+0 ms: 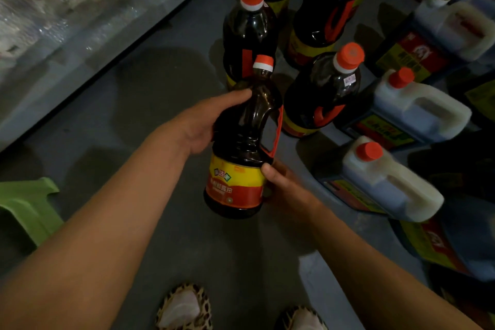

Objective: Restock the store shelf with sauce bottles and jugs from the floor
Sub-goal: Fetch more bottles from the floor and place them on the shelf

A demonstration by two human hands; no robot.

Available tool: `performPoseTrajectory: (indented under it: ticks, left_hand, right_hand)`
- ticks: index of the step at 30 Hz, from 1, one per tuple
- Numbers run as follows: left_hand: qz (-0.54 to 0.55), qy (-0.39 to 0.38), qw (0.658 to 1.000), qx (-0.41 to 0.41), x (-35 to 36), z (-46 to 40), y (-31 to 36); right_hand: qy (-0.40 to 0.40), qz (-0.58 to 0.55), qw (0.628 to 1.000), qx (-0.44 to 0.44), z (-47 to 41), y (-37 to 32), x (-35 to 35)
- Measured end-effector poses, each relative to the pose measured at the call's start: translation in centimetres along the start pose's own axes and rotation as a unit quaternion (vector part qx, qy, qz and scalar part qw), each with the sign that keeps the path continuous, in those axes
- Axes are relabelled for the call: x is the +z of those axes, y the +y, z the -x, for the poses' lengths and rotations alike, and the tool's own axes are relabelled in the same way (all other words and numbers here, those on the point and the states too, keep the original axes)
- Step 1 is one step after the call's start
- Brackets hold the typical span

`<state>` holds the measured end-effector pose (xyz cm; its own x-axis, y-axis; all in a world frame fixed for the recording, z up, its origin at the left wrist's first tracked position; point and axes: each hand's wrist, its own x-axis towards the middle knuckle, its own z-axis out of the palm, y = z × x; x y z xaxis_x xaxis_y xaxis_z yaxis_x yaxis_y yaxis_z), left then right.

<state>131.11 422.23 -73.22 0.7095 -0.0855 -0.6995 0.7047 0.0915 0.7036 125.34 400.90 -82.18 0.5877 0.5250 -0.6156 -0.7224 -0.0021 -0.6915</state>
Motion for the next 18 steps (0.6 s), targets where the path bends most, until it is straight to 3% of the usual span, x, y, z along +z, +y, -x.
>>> performPoseTrajectory:
  ticks: [8,12,18]
  left_hand:
    - [0.045,0.028,0.998,-0.018,0.6,-1.0,-0.4]
    - [0.065,-0.005,0.997,-0.038,2.1,2.5,2.9]
    - [0.106,0.026,0.993,-0.038,4.1,11.2,9.0]
  right_hand:
    - [0.017,-0.023,0.998,0.057,0.8,-1.0,0.4]
    - [0.061,-0.027,0.996,0.065,4.3,-3.6,2.4]
    - [0.111,-0.037,0.991,0.068,12.5,-10.6,6.8]
